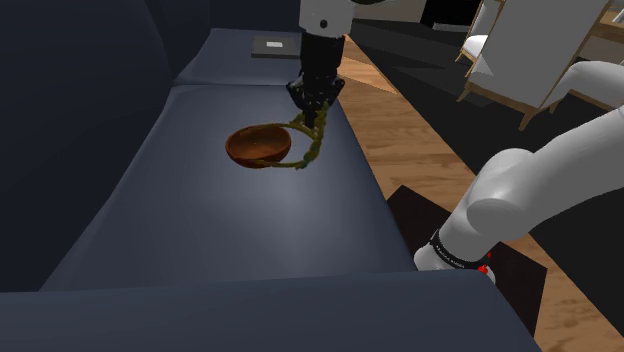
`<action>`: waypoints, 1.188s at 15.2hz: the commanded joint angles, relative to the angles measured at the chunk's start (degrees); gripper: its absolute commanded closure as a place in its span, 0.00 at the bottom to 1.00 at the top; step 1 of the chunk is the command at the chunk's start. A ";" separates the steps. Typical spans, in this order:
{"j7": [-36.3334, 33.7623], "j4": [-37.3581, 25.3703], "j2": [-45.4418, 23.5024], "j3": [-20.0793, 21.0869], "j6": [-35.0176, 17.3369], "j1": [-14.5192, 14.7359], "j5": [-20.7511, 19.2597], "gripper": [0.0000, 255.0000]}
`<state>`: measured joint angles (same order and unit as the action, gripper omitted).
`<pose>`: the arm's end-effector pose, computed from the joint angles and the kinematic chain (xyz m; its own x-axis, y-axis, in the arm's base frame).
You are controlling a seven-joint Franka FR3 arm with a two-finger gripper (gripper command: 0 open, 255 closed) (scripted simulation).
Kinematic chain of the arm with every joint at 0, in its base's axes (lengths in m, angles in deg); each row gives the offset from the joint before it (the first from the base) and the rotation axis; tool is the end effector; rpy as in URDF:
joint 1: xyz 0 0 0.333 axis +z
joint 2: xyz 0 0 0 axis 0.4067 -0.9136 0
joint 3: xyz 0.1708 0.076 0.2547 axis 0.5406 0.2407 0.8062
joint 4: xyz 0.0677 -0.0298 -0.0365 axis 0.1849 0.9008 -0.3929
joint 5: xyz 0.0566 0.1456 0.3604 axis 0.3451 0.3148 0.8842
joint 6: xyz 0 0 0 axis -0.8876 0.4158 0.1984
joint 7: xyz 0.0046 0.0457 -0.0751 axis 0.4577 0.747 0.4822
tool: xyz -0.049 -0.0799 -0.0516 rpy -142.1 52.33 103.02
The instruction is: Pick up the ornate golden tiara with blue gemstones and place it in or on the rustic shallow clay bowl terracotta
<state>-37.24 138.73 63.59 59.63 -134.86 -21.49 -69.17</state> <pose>0.3771 0.1835 0.5594 0.9885 -0.1476 -0.0327 -0.1498 -0.9856 -0.0783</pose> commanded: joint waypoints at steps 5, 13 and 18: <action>2.36 -9.32 -11.77 -1.11 -1.82 -2.86 -3.68 1.00; 4.01 -15.04 -21.13 -1.91 -4.97 -4.38 -6.41 1.00; 4.24 -11.62 -21.53 -1.79 -8.78 -4.31 -6.38 1.00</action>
<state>-33.11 126.39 42.09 57.85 -142.85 -25.79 -75.57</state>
